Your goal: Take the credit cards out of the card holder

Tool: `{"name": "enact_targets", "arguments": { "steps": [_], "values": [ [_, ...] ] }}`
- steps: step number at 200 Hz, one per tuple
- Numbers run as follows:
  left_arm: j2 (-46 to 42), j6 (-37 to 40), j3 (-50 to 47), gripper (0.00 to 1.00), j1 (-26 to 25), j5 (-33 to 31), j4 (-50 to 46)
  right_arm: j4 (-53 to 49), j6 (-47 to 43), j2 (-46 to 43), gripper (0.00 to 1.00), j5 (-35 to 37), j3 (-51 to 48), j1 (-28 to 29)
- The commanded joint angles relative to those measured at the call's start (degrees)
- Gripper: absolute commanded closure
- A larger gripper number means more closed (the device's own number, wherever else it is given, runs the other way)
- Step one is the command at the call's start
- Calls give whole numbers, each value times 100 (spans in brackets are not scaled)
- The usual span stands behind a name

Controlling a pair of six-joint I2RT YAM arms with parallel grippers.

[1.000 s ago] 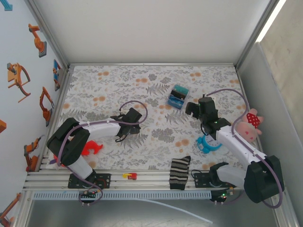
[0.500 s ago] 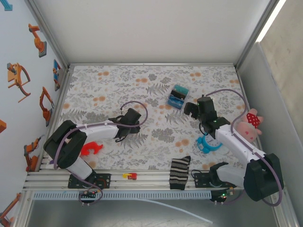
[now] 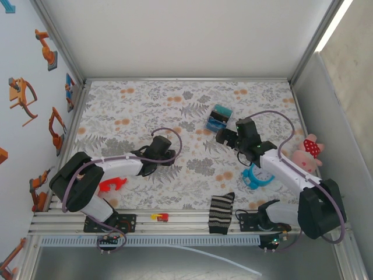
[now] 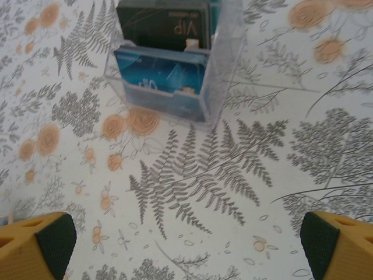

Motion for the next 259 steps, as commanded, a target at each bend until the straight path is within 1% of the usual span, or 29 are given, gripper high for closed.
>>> {"name": "enact_targets", "arguments": {
  "steps": [1, 67, 110, 151, 175, 199, 215, 259],
  "values": [
    [-241, 319, -61, 37, -39, 202, 455, -66, 225, 132, 1, -403, 245, 186],
    [-424, 631, -155, 37, -82, 429, 883, 690, 524, 616, 5, -1414, 228, 469],
    [-592, 723, -192, 37, -89, 544, 1008, 1505, 757, 872, 7, -2288, 94, 517],
    [-806, 841, -276, 37, -124, 751, 1170, 2039, 880, 1186, 9, -2616, 100, 680],
    [-949, 1073, -415, 37, -209, 869, 1444, 2773, 1218, 1503, 13, -3066, 113, 693],
    [-1080, 1363, -585, 36, -314, 949, 1720, 3391, 1502, 1794, 20, -3429, 202, 718],
    [-1104, 1517, -666, 36, -375, 976, 1893, 3412, 1461, 1900, 22, -3505, 357, 813],
    [-968, 1569, -566, 36, -404, 999, 1943, 3043, 1142, 1869, 22, -3388, 605, 1030]
  ]
}}
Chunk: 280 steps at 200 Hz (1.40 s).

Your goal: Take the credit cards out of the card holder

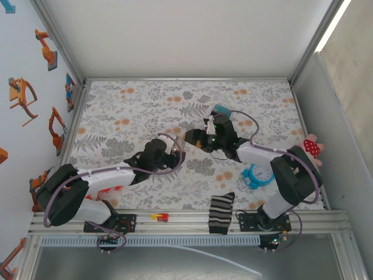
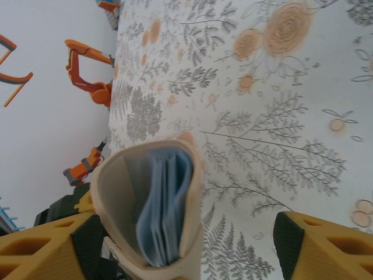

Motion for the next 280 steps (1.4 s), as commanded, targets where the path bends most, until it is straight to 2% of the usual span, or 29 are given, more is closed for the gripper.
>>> {"name": "enact_targets", "arguments": {
  "steps": [1, 77, 92, 108, 122, 168, 202, 219, 280],
  "values": [
    [-20, 189, 59, 36, -27, 73, 312, 94, -161, -86, 22, -96, 208, 100],
    [38, 289, 193, 36, -158, 345, 384, -332, -421, 212, 23, 60, 539, 389],
    [13, 313, 215, 36, -202, 348, 358, -225, -348, 340, 28, -12, 594, 420],
    [2, 311, 225, 36, -221, 344, 331, -17, -234, 435, 39, -112, 606, 430],
    [-15, 286, 215, 36, -230, 325, 323, 96, -161, 462, 56, -135, 608, 426],
    [-22, 207, 201, 34, -230, 330, 357, -9, -225, 346, 100, -72, 586, 430],
    [-182, 197, 203, 23, -236, 319, 314, -229, -390, 232, 100, 79, 610, 430],
    [-329, 198, 198, 1, -232, 311, 248, -321, -477, 179, 100, 143, 641, 430],
    [-1266, 224, 51, 3, -232, 321, -162, -1048, -895, -126, 100, 632, 833, 387]
  ]
}}
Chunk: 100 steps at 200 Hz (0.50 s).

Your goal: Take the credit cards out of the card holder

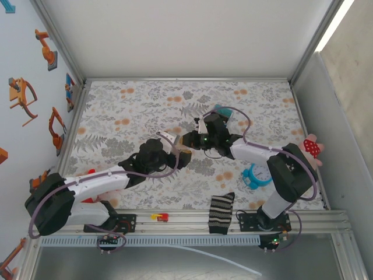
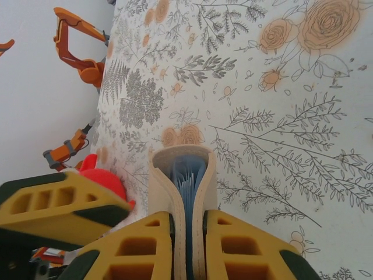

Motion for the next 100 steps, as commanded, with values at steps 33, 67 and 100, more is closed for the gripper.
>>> {"name": "enact_targets", "arguments": {
  "steps": [33, 67, 100],
  "values": [
    [-1106, 39, -41, 3, -15, -261, -562, -700, -510, -536, 100, 464, 346, -116],
    [-1824, -137, -57, 3, 61, -806, -1131, -1048, -737, -734, 100, 577, 472, -209],
    [-2355, -701, -165, 3, 638, -419, -1396, -1154, -961, -879, 100, 379, 570, -301]
  ]
}}
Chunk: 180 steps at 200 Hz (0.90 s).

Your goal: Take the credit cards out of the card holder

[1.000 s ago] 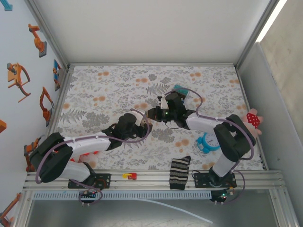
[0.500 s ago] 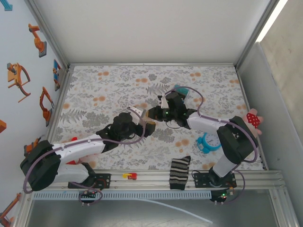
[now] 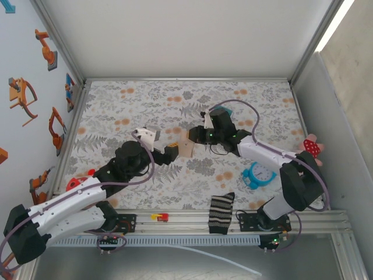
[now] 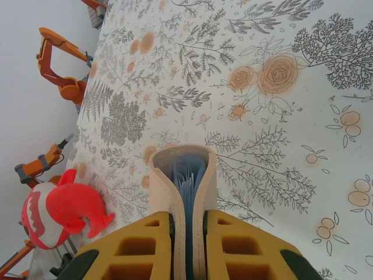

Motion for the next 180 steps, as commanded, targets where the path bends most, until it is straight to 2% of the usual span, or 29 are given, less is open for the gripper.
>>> {"name": "enact_targets", "arguments": {
  "steps": [1, 31, 36, 62, 82, 110, 180],
  "values": [
    [-308, -516, -166, 3, 440, 229, -350, -121, -316, -272, 100, -145, 280, -79],
    [-368, -943, -209, 0, 1292, 1740, -191, -181, -571, -269, 100, -916, 533, -180],
    [-350, -960, -201, 2, 1380, 1920, -146, -191, -610, -267, 100, -1052, 603, -182],
    [-190, -944, -191, 11, 1591, 2816, 130, -56, -667, -217, 100, -1813, 834, -182],
    [14, -798, -122, 13, 1646, 3457, 226, -12, -668, -160, 100, -2264, 999, -182],
    [340, -762, -69, 14, 1704, 4066, 396, -34, -695, -181, 100, -2565, 1105, -190],
    [1294, -1232, 0, 16, 1747, 5206, 1513, -24, -748, -350, 100, -2620, 1046, -188]
  ]
}}
